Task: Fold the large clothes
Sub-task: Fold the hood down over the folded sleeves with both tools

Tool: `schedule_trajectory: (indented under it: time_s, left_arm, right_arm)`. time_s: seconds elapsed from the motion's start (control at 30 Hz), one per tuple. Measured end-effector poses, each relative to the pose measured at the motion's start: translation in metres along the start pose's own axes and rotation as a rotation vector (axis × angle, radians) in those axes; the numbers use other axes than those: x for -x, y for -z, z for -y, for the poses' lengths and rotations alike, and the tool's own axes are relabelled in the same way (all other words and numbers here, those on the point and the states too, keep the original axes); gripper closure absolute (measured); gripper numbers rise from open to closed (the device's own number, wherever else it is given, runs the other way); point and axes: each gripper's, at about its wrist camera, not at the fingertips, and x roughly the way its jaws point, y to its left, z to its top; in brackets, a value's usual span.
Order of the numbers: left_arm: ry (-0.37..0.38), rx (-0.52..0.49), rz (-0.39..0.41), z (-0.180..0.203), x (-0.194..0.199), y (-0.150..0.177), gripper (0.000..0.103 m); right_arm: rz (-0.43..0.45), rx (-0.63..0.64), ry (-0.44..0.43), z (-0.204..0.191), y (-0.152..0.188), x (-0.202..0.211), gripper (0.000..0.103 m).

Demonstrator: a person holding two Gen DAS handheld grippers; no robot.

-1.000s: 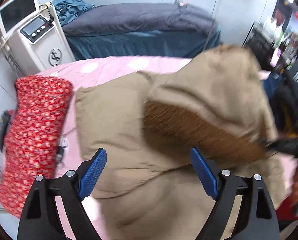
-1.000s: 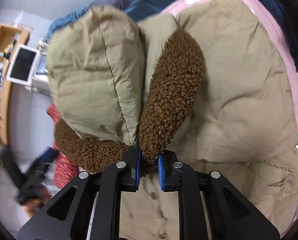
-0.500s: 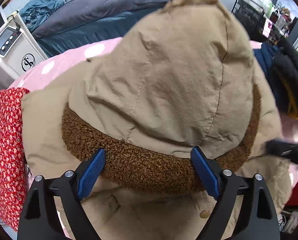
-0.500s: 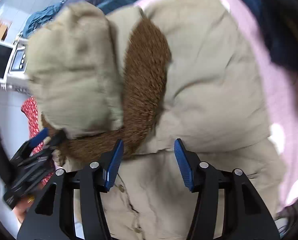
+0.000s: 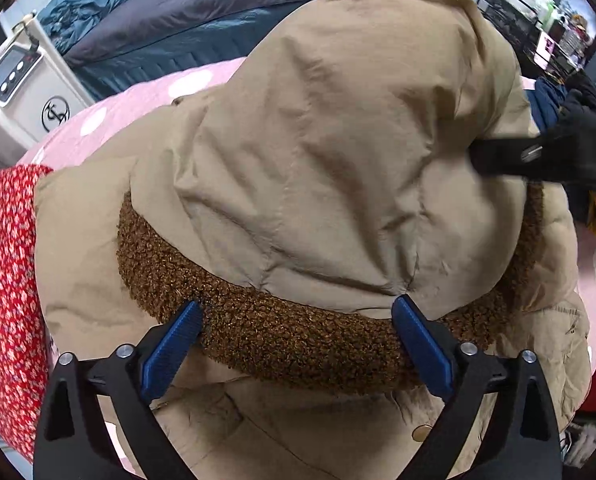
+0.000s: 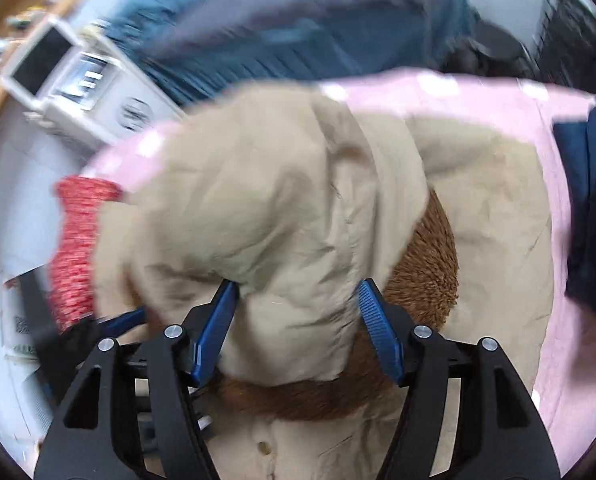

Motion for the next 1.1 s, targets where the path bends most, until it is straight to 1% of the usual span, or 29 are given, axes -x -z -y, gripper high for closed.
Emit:
schedule_trajectory:
  time_s: [0.03,0.1,0.13,0.27,0.47,0.63,0.67,0.8,0.93,1.03,1.07,1.1]
  left_arm:
    - [0.0,0.008,-0.011,-0.003,-0.004,0.0,0.007]
    - [0.009,0.028,-0.035,-0.008,-0.013,-0.002,0.006]
    - [0.014,0.042,-0.045,-0.009,-0.016,-0.003,0.005]
    - [-0.001,0.024,-0.062,-0.007,-0.029,-0.01,0.005]
    - [-0.038,-0.002,-0.054,0.002,-0.047,-0.016,0.005]
    - [-0.041,0.001,-0.048,0.003,-0.055,-0.019,0.005]
    - [-0.044,0.001,-0.046,0.009,-0.052,-0.02,0.005]
    - [-0.059,-0.003,-0.028,0.013,-0.047,-0.012,0.005]
    - [-0.067,-0.001,0.003,0.018,-0.037,0.0,0.005]
    - [-0.063,0.007,0.021,0.022,-0.027,0.007,0.005]
    - [-0.058,0.01,0.026,0.022,-0.024,0.008,0.005]
    - [-0.055,0.012,0.029,0.022,-0.021,0.01,0.005]
  right_arm:
    - [-0.04,-0.018,-0.007,0.004,-0.003,-0.015,0.039]
    - [-0.067,-0.015,0.013,0.007,-0.006,-0.029,0.038]
    - [-0.085,-0.012,0.022,0.008,-0.008,-0.039,0.036]
    - [-0.122,-0.022,0.04,0.014,-0.013,-0.061,0.03]
    - [-0.155,0.034,0.118,0.002,-0.019,-0.088,0.019]
    - [-0.175,0.053,0.16,-0.01,-0.024,-0.103,0.008]
    - [-0.175,0.056,0.166,-0.014,-0.027,-0.105,0.006]
    - [-0.157,0.063,0.176,-0.014,-0.026,-0.107,0.005]
    - [-0.125,0.062,0.154,-0.015,-0.019,-0.1,0.005]
    - [-0.126,0.063,0.134,-0.014,-0.014,-0.087,0.005]
    - [-0.122,0.061,0.132,-0.006,-0.01,-0.079,0.005]
    - [-0.102,0.055,0.129,-0.003,-0.007,-0.069,0.005]
